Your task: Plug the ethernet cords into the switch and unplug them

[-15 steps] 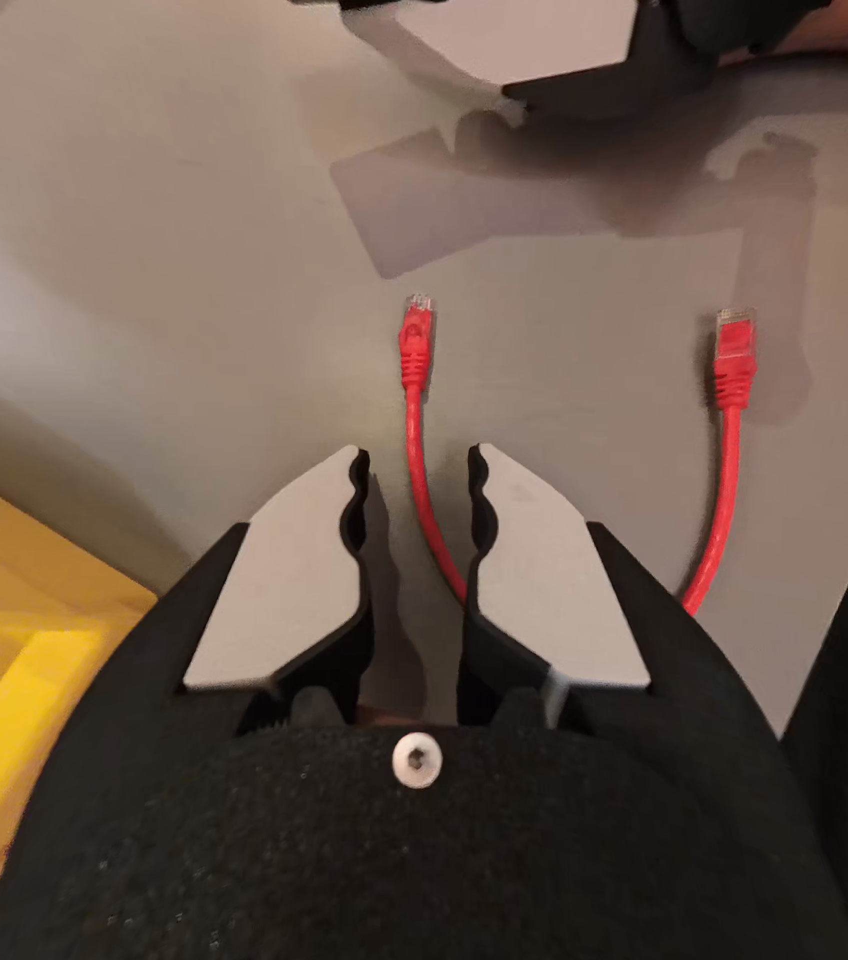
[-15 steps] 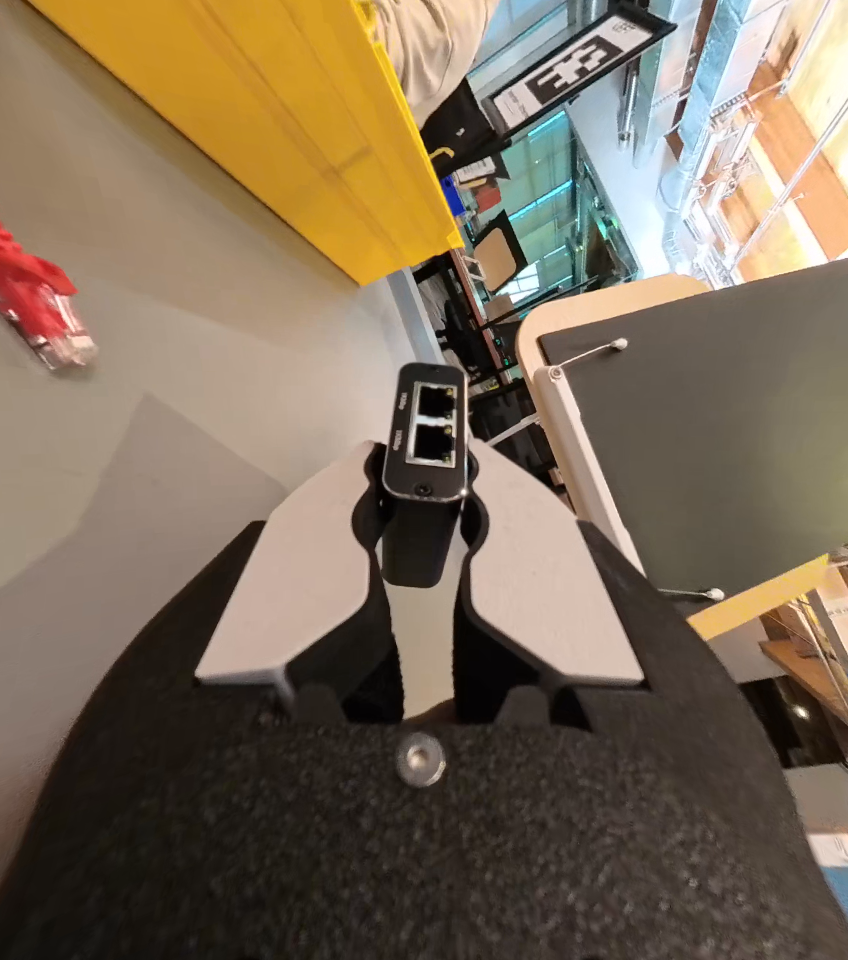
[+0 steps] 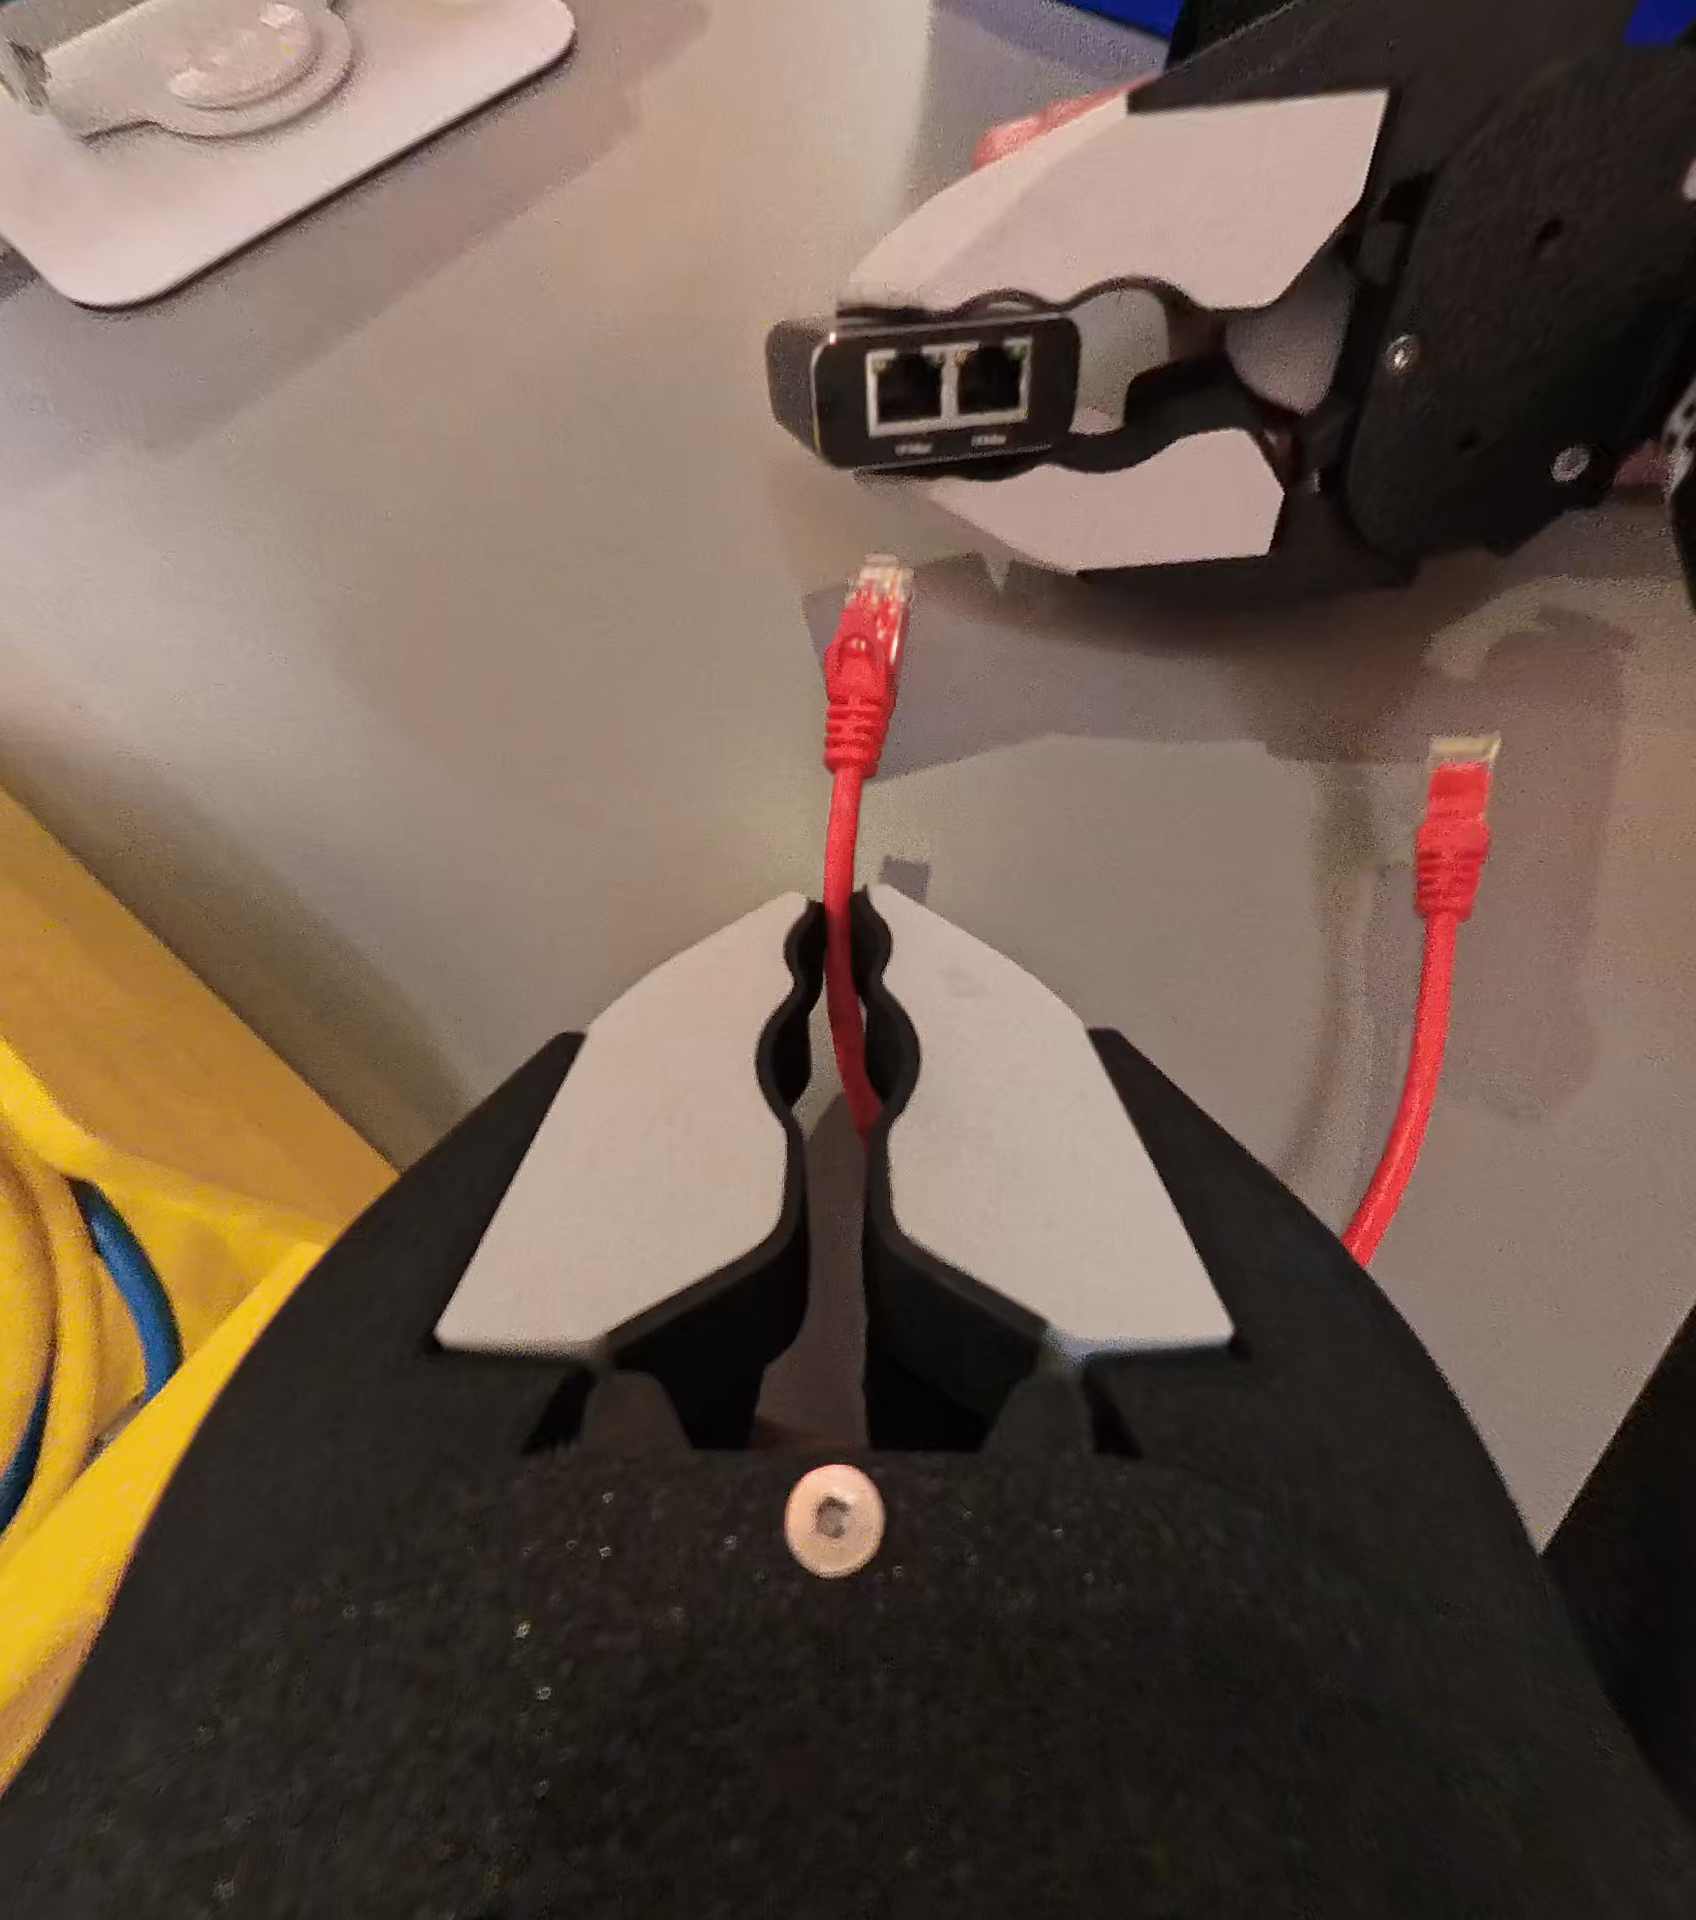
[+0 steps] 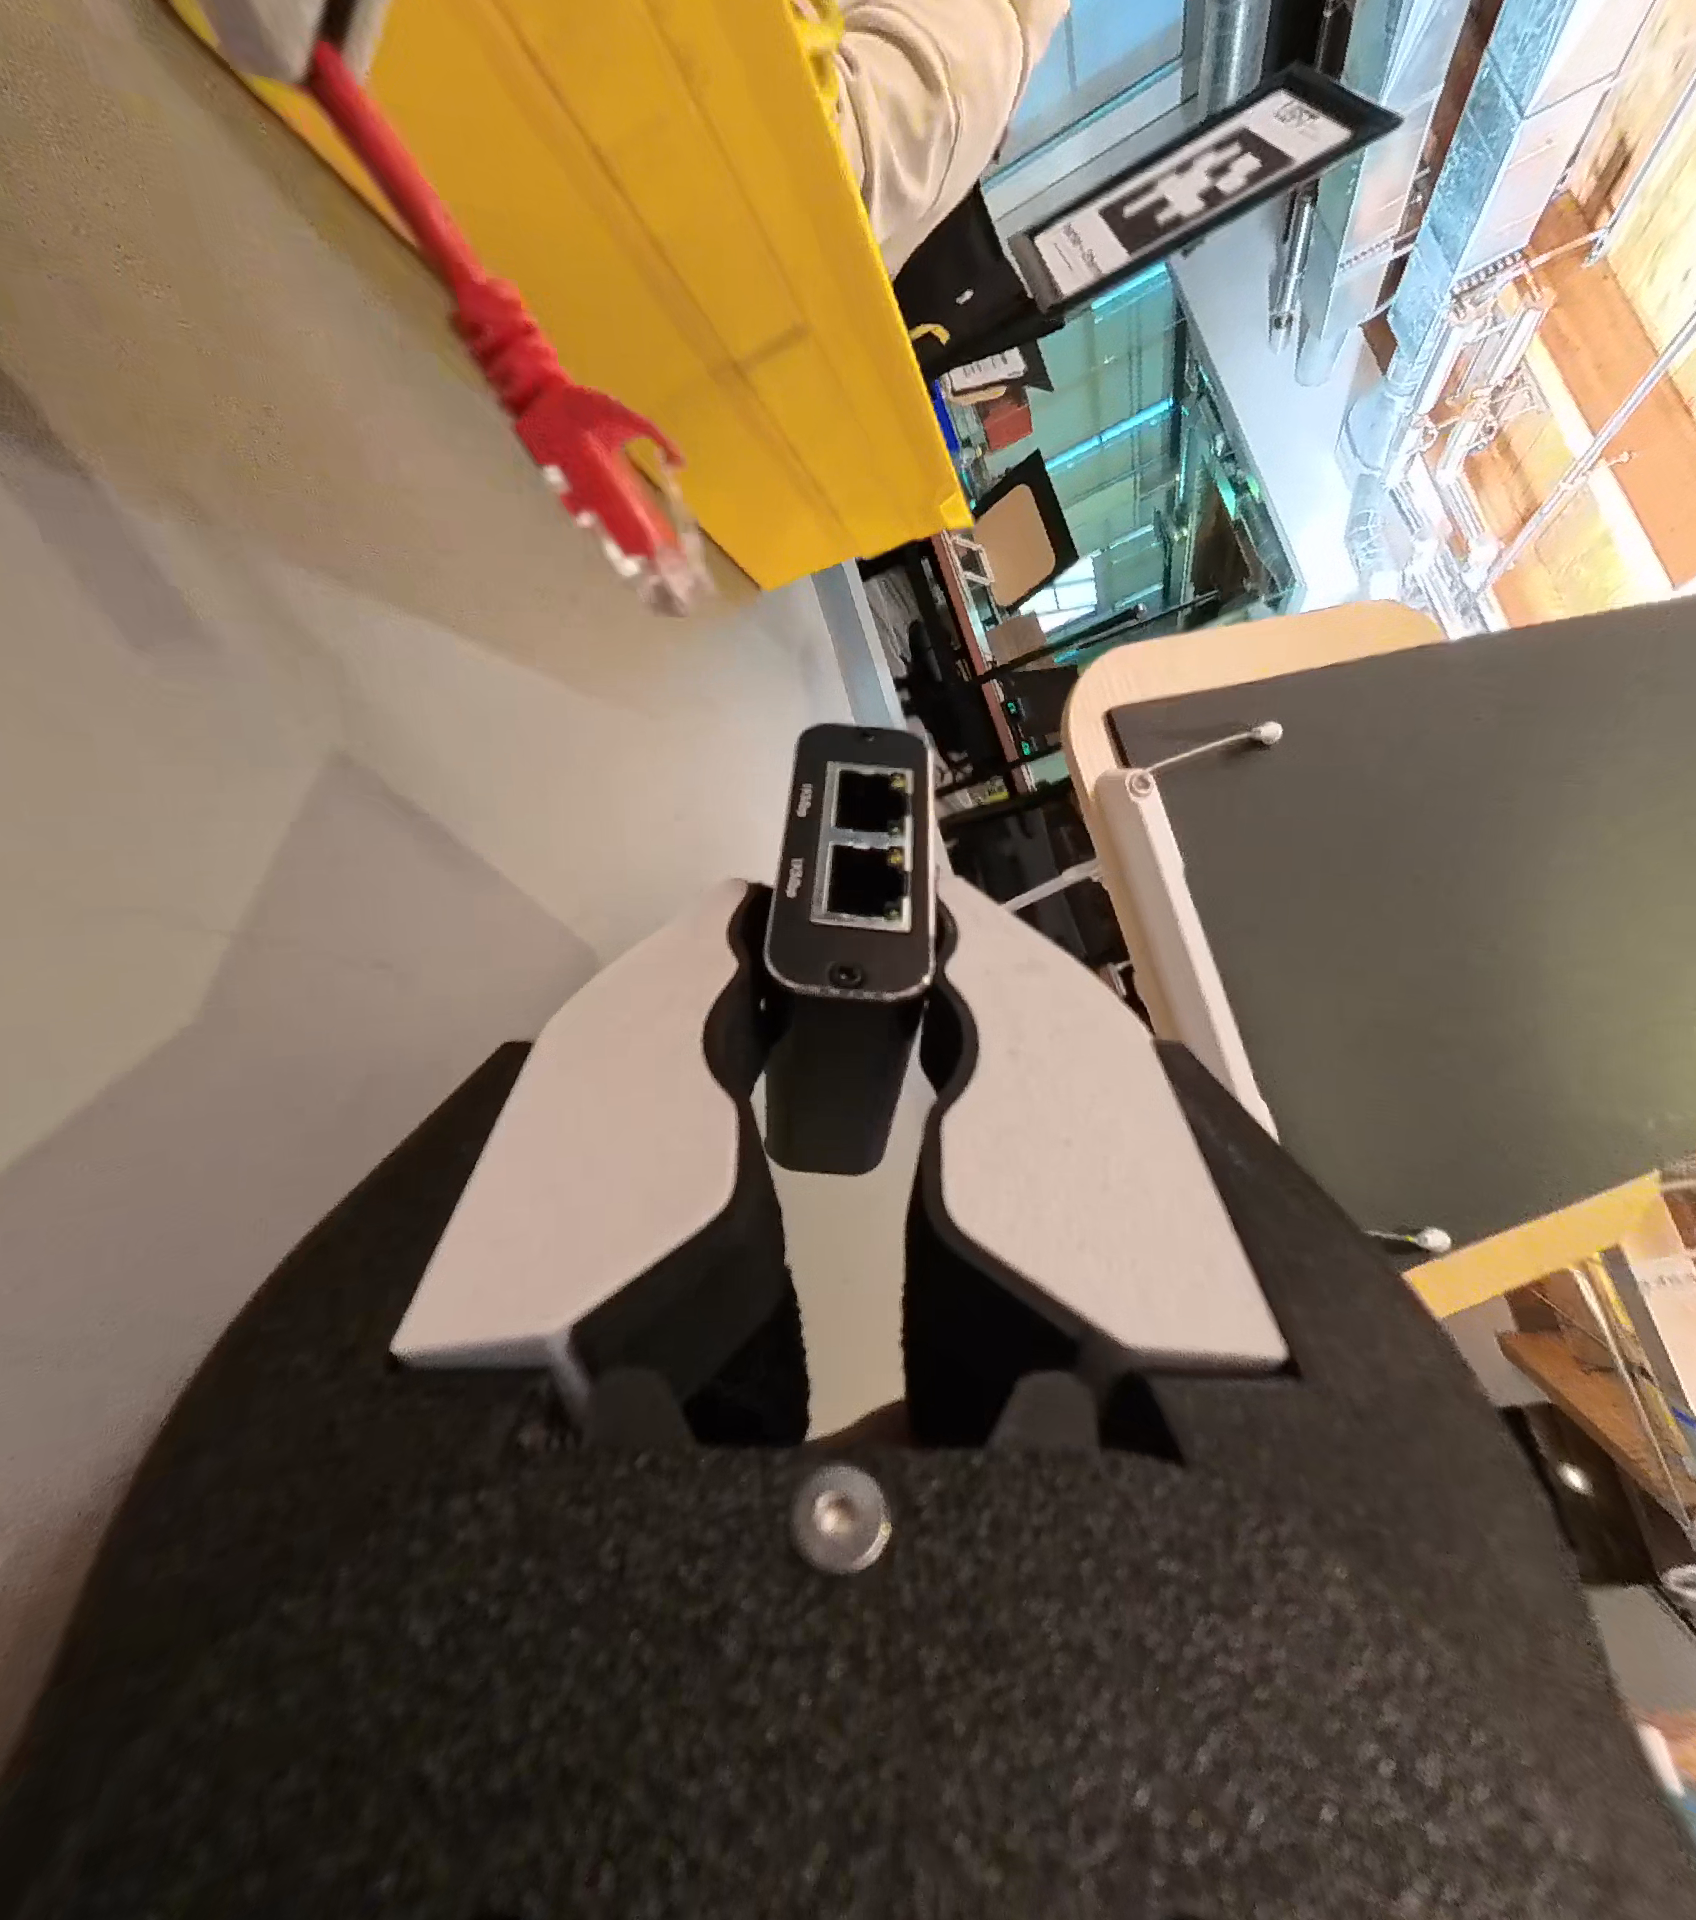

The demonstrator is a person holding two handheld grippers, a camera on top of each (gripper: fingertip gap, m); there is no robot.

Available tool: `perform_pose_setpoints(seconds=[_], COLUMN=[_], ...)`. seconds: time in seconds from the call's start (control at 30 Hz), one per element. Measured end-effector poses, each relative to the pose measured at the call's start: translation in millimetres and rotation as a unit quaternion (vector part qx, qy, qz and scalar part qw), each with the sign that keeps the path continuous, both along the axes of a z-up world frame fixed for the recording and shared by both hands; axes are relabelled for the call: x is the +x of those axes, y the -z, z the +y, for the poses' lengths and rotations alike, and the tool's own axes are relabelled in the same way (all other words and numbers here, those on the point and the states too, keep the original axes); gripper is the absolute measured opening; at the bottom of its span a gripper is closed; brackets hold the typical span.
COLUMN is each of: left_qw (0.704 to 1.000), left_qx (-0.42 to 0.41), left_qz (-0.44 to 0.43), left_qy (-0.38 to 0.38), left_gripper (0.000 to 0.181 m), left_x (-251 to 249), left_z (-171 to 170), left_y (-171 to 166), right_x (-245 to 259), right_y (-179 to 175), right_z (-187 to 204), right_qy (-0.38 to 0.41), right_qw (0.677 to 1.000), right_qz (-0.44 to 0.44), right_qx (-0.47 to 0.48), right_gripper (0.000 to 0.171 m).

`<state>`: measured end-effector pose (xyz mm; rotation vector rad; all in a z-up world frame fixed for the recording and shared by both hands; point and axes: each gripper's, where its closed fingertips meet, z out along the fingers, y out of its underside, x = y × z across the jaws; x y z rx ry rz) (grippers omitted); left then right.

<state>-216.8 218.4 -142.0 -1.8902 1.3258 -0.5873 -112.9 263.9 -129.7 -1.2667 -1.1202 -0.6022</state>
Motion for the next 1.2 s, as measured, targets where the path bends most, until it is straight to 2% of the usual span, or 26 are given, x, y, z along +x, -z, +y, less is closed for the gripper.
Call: perform_pose_setpoints(seconds=[0.03, 0.27, 0.43, 1.2], left_qw=[1.000, 0.999, 0.999, 0.997], left_qx=[0.001, -0.018, -0.035, -0.048], left_qz=[0.004, 0.039, 0.032, 0.038], left_qy=[-0.002, -0.020, -0.025, -0.053], left_gripper=[0.004, 0.004, 0.004, 0.004], left_x=[1.2, 7.2, 8.7, 4.0], left_z=[-1.2, -10.7, -12.4, -9.0], left_y=[-0.9, 10.5, 12.8, 10.4], right_x=[-1.0, -21.0, -24.3, -30.4], right_y=[1.8, 17.5, 23.5, 25.1], right_z=[1.5, 2.4, 2.4, 0.5], right_qy=[0.010, 0.046, 0.058, 0.071], right_qw=[1.000, 0.996, 0.993, 0.984], right_qz=[-0.005, -0.078, -0.105, -0.165], right_qx=[-0.004, -0.020, -0.022, -0.006], right_gripper=[0.027, 0.027, 0.027, 0.027])
